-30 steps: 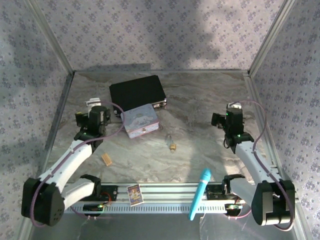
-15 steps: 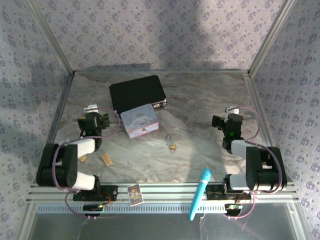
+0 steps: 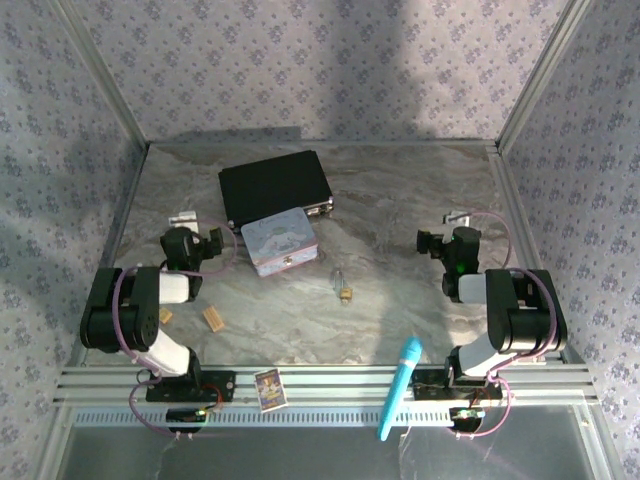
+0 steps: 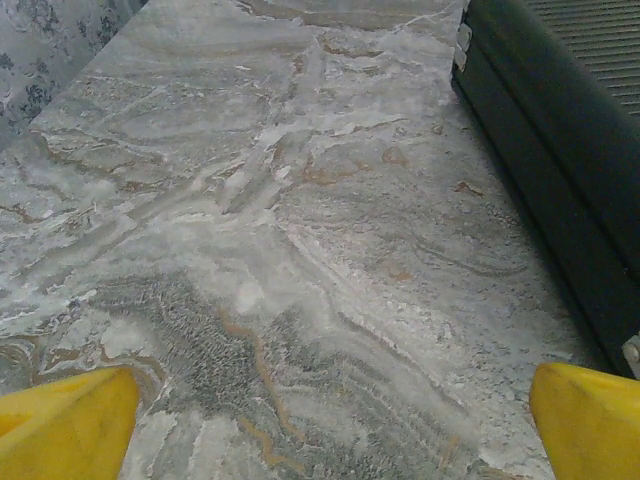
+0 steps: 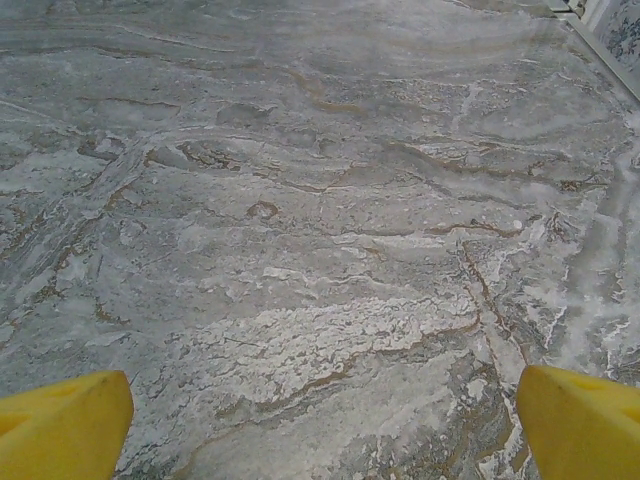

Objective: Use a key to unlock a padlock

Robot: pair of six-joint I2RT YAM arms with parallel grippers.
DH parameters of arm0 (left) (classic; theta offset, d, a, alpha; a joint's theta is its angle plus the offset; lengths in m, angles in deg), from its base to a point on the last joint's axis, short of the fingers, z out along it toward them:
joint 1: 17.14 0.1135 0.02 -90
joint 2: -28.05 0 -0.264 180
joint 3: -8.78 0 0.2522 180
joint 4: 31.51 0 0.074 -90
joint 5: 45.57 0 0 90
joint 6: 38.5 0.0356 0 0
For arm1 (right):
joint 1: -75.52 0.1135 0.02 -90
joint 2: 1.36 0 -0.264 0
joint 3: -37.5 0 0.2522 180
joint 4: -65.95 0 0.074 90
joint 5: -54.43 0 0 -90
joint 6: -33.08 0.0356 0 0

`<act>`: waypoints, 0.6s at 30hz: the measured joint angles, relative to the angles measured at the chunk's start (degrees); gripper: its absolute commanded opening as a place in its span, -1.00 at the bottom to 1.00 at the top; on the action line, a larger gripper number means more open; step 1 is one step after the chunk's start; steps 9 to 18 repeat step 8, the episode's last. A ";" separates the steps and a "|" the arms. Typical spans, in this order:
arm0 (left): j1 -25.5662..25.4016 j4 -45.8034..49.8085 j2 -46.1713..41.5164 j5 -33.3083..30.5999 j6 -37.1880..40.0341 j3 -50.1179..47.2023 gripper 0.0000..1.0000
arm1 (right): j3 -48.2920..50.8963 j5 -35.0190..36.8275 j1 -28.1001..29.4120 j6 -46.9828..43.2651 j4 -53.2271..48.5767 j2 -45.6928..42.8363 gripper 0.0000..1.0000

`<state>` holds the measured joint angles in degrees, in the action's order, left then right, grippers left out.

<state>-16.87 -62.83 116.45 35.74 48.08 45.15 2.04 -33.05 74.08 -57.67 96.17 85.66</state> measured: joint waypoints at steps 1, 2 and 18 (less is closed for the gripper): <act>0.00 -0.11 0.00 0.17 0.00 0.00 1.00 | 0.00 -0.02 0.00 -0.02 0.00 0.00 0.99; 0.00 -0.15 0.00 0.22 0.02 0.00 1.00 | 0.00 -0.04 0.00 -0.11 0.00 0.00 0.99; 0.00 -0.15 0.00 0.42 0.00 0.00 1.00 | 0.00 -0.44 -0.04 -0.17 0.00 0.00 0.99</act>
